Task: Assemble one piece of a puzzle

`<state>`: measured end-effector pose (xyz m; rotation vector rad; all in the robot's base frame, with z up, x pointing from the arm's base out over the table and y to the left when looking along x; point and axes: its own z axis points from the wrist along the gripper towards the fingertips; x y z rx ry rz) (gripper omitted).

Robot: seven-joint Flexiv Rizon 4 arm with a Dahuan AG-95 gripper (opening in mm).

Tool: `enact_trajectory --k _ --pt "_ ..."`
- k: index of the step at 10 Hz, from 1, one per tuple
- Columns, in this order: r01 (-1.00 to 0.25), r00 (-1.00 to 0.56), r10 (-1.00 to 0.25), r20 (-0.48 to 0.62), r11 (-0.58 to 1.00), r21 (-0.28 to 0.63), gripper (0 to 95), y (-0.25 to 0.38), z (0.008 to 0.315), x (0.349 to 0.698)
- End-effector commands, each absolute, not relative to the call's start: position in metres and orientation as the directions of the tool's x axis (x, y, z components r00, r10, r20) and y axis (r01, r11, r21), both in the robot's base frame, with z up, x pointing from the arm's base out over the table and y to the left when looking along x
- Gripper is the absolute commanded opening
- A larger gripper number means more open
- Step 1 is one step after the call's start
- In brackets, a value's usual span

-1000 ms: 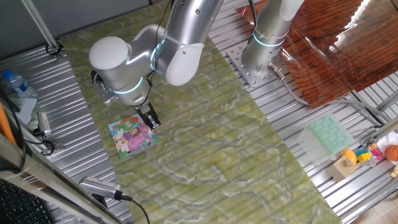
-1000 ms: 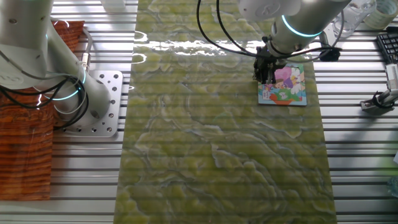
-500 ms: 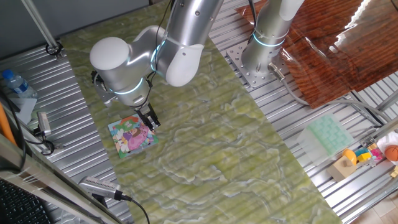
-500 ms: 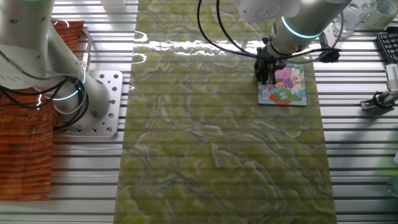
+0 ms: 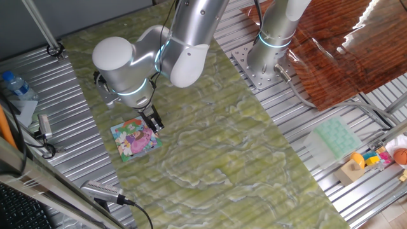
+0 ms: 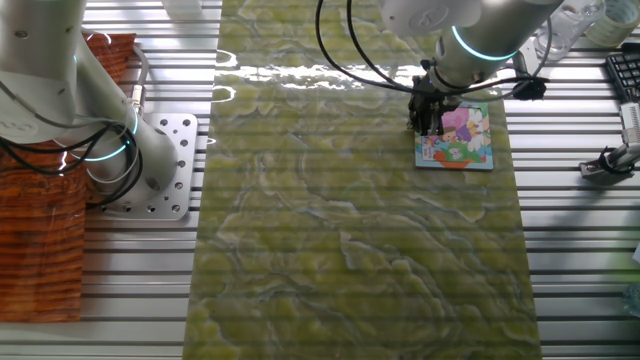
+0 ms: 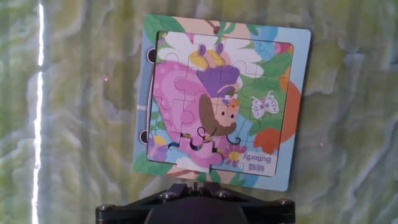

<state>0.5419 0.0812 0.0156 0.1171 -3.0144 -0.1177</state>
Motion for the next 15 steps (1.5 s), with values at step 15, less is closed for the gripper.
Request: enact_trajectory --k 15 --pt "-0.076 -0.990 -0.084 0.111 0.994 0.074 0.0 0.0790 0.0126 0.5464"
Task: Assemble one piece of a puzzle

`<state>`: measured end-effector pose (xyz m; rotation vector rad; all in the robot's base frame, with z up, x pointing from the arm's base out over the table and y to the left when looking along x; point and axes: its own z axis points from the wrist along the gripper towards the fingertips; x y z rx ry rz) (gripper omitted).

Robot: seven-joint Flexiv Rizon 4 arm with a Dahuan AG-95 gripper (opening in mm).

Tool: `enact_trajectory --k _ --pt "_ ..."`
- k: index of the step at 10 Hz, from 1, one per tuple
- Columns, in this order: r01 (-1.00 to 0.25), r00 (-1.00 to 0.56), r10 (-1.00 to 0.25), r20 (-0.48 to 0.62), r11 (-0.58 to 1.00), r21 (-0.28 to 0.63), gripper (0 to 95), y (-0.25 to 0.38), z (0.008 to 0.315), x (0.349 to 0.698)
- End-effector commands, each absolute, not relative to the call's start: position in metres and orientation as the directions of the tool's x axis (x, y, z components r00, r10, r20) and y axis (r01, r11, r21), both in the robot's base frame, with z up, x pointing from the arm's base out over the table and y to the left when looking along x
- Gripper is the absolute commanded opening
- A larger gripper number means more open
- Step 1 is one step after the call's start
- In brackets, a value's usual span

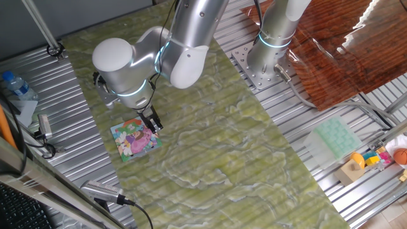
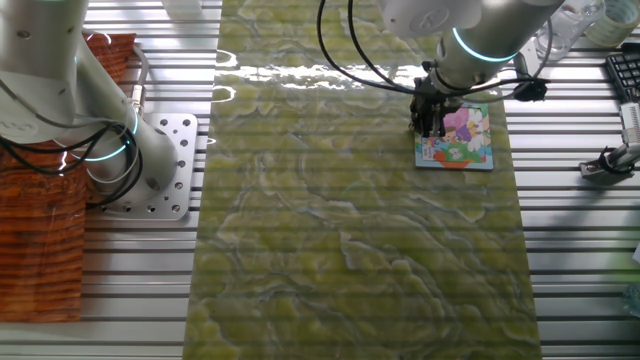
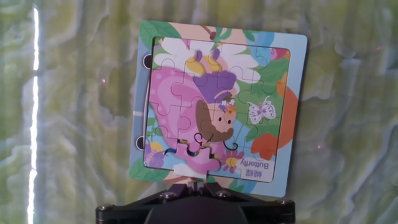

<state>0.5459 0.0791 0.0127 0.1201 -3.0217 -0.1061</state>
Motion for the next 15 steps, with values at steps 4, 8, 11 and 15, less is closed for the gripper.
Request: enact_trajectory --k 4,8,11,15 --pt "-0.077 -0.991 -0.084 0.108 0.994 0.074 0.0 0.0795 0.0127 0.5477" --pt "-0.089 -0.990 -0.096 0.104 0.993 0.075 0.0 0.0796 0.0127 0.5479" --pt "-0.099 -0.989 -0.107 0.103 0.992 0.076 0.0 0.0797 0.0127 0.5480" --pt "-0.108 -0.988 -0.116 0.102 0.991 0.073 0.0 0.0797 0.0126 0.5480"
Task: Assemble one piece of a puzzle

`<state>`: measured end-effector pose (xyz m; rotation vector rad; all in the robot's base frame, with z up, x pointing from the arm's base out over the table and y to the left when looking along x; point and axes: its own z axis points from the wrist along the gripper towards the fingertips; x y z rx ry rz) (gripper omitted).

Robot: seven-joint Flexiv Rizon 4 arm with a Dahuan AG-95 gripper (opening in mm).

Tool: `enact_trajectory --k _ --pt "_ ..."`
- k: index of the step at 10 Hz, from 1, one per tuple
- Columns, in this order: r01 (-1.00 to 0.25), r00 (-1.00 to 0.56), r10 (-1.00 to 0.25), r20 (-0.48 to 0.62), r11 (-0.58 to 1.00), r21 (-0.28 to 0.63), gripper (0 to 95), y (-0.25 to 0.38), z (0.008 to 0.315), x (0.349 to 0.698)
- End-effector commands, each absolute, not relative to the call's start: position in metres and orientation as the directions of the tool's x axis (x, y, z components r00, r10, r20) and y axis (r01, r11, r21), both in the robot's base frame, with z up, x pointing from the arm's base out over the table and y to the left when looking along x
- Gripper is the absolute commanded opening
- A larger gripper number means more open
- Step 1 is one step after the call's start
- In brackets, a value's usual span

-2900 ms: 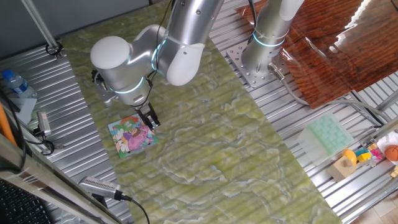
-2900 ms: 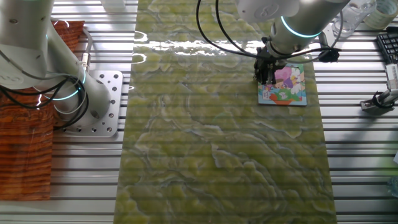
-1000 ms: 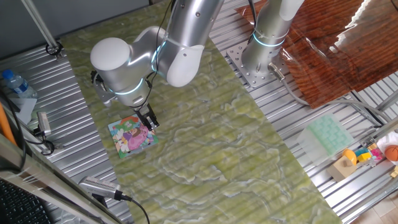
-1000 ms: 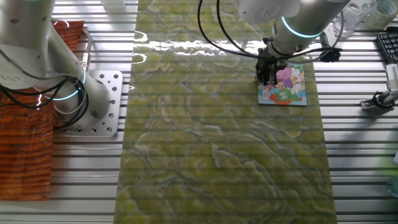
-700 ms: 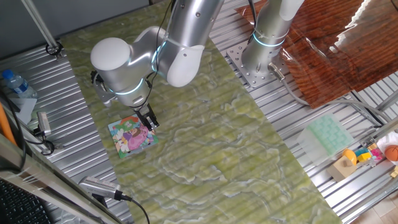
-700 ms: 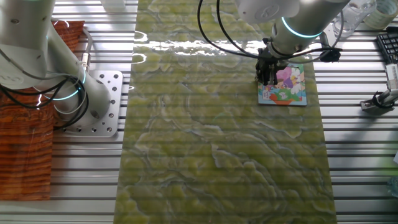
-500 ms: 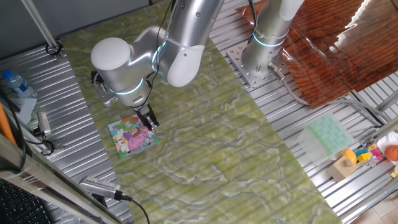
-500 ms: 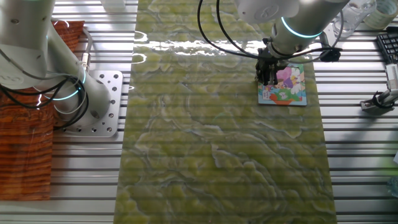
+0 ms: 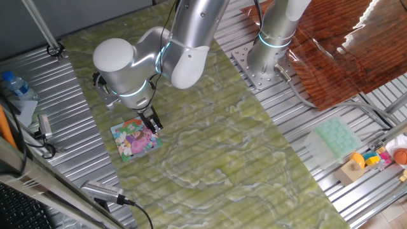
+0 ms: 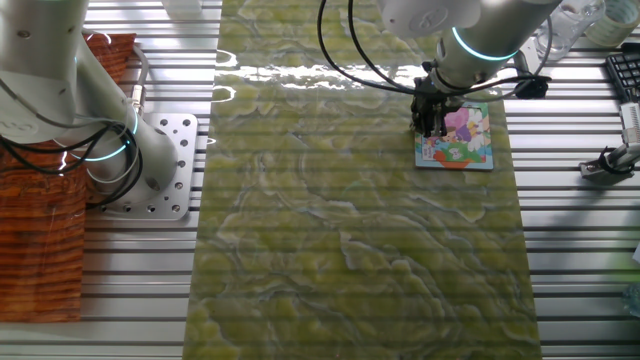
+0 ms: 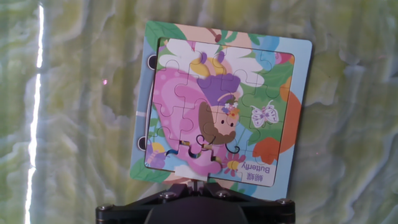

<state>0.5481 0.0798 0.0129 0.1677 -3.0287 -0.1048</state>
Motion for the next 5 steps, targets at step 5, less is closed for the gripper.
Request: enact_trajectory --k 5 --pt "-0.116 -0.988 -0.122 0.098 0.991 0.067 0.0 0.0798 0.0120 0.5483"
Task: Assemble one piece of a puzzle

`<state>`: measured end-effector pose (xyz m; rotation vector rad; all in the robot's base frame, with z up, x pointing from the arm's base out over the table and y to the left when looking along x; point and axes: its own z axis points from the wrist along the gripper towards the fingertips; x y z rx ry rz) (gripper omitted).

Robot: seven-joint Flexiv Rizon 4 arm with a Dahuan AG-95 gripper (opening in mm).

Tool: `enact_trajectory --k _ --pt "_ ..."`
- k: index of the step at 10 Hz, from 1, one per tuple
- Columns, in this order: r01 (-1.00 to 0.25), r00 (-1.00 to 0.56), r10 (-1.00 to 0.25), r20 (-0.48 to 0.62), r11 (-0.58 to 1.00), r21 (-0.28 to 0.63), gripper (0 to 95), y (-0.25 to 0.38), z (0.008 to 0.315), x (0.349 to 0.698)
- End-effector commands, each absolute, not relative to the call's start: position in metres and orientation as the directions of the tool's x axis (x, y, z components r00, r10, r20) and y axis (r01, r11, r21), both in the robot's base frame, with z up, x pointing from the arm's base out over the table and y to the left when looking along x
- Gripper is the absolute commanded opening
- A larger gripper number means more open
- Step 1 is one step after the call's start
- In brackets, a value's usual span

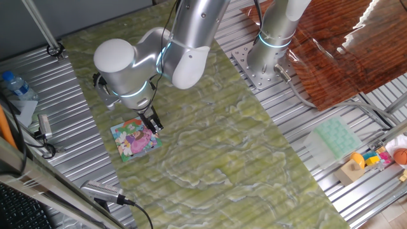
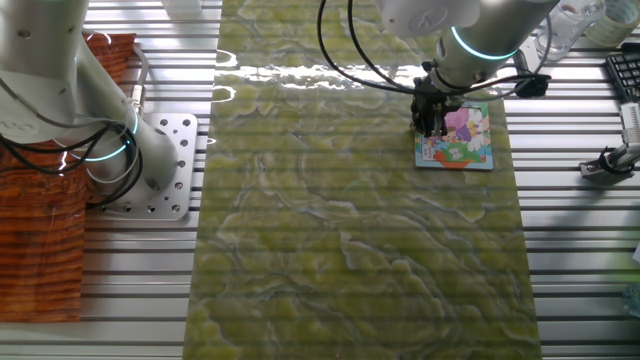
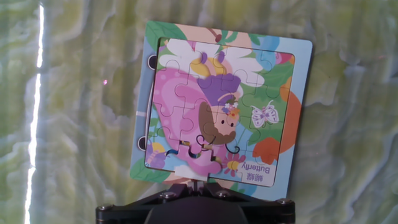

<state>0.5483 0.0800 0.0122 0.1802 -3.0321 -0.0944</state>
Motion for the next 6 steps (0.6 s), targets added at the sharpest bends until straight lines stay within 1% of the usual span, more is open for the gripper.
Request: enact_trajectory --k 1,6 --pt "-0.116 -0.988 -0.122 0.098 0.991 0.066 0.0 0.0798 0.0120 0.5484" --pt "-0.125 -0.987 -0.131 0.095 0.990 0.059 0.0 0.0799 0.0121 0.5485"
